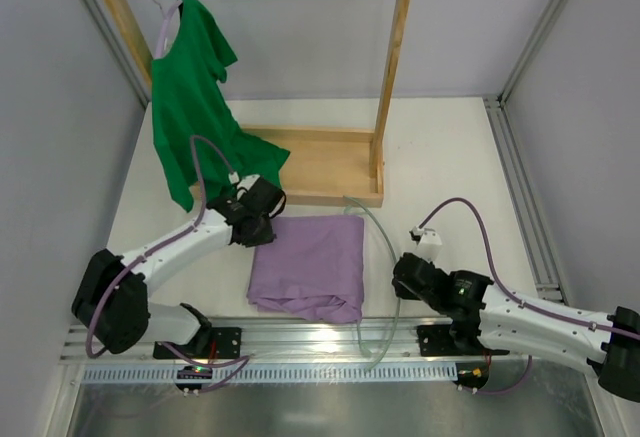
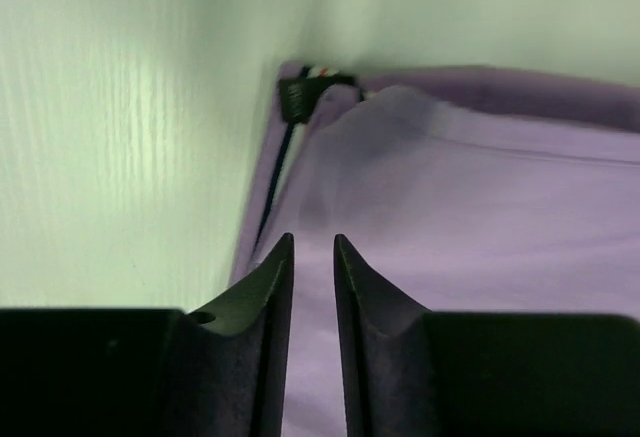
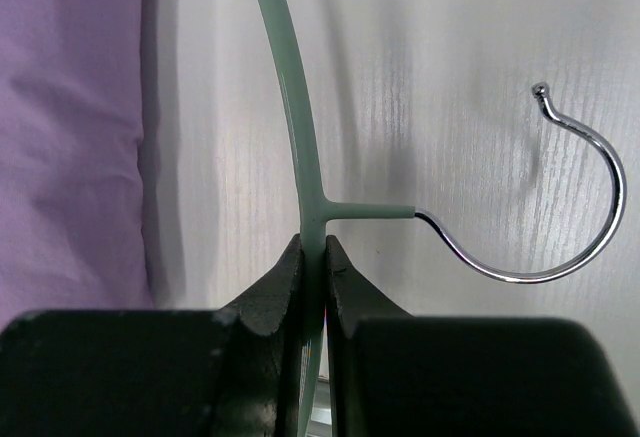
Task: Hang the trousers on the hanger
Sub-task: Place trousers on hanger
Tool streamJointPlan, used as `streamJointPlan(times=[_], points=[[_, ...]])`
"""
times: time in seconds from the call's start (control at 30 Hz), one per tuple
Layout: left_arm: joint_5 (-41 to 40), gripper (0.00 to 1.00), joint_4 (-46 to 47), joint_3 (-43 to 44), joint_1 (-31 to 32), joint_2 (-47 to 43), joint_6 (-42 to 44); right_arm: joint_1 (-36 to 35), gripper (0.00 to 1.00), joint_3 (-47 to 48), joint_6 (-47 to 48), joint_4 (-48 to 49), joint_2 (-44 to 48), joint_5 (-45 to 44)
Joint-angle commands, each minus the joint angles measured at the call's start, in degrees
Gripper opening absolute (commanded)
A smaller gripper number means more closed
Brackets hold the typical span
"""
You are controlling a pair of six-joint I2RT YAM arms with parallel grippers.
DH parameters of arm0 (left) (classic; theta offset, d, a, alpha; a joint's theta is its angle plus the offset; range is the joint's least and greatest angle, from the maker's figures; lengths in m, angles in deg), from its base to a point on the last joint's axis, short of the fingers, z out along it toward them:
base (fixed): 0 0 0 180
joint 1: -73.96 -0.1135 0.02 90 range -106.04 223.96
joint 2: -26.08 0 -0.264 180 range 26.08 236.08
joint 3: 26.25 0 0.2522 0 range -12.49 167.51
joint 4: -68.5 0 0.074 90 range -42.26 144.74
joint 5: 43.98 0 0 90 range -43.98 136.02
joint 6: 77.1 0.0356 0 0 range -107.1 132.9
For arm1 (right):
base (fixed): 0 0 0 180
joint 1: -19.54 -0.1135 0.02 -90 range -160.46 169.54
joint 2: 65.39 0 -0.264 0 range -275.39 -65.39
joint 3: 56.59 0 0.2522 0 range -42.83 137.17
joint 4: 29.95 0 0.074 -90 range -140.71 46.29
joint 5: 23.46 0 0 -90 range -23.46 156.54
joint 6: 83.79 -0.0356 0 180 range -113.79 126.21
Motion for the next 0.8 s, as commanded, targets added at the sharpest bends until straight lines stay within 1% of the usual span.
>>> streamJointPlan(times=[0.0,0.03,0.07,0.1,0.17,0.27,0.4,0.47,0.53,0.57,0.63,0.67,0.7,0.77], points=[[0.49,0.25,0.34,4.78,-0.41,-5.41,3.14,-0.17,0.04,1.54,-0.04,2.49,-0.08,1.21],[4.6,0.27,2.1,4.44,-0.32,-5.77,3.59,-0.17,0.04,1.28,-0.13,2.93,0.1,1.39],[6.81,0.27,3.33,4.17,-0.32,-5.95,3.68,-0.09,0.04,1.19,-0.13,3.28,0.36,1.48],[8.66,0.27,6.56,3.65,-0.32,-5.69,3.6,-0.08,0.04,1.19,-0.13,3.72,0.36,1.48],[10.35,0.26,9.22,1.36,-0.32,-4.64,3.25,-0.08,0.04,1.36,-0.31,3.99,0.28,1.22],[8.43,0.23,11.25,-0.66,-1.19,-0.25,3.16,-0.17,0.04,1.54,-0.57,3.73,-0.08,0.87],[4.22,0.2,12.92,-2.33,-5.14,6.17,3.24,-0.17,0.04,1.63,-1.45,1.8,0.45,0.69],[3.85,0.2,14.33,-2.42,-6.29,9.16,3.51,-0.08,0.04,1.71,-1.45,1.18,0.98,0.6],[3.32,0.19,14.25,-1.55,-6.82,10.31,3.68,-0.08,0.04,1.8,-1.54,0.65,1.76,0.6],[3.15,0.19,12.59,-0.93,-6.82,10.66,3.77,-0.17,0.04,1.89,-1.36,0.74,2.03,0.6],[2.88,0.19,10.82,1.35,-6.82,9.7,3.95,-0.08,0.04,2.5,-0.93,0.74,1.86,0.61],[2.62,0.2,8.64,1.88,-6.82,7.69,4.12,-0.08,0.04,2.68,-0.75,0.74,1.68,0.69],[2.01,0.21,7.4,3.28,-6.82,6.28,4.3,-0.08,0.04,3.03,-0.49,0.56,1.51,0.52],[1.39,0.26,4.67,5.13,-6.82,4.0,5.26,-0.09,0.04,3.82,0.04,0.39,0.63,0.52]])
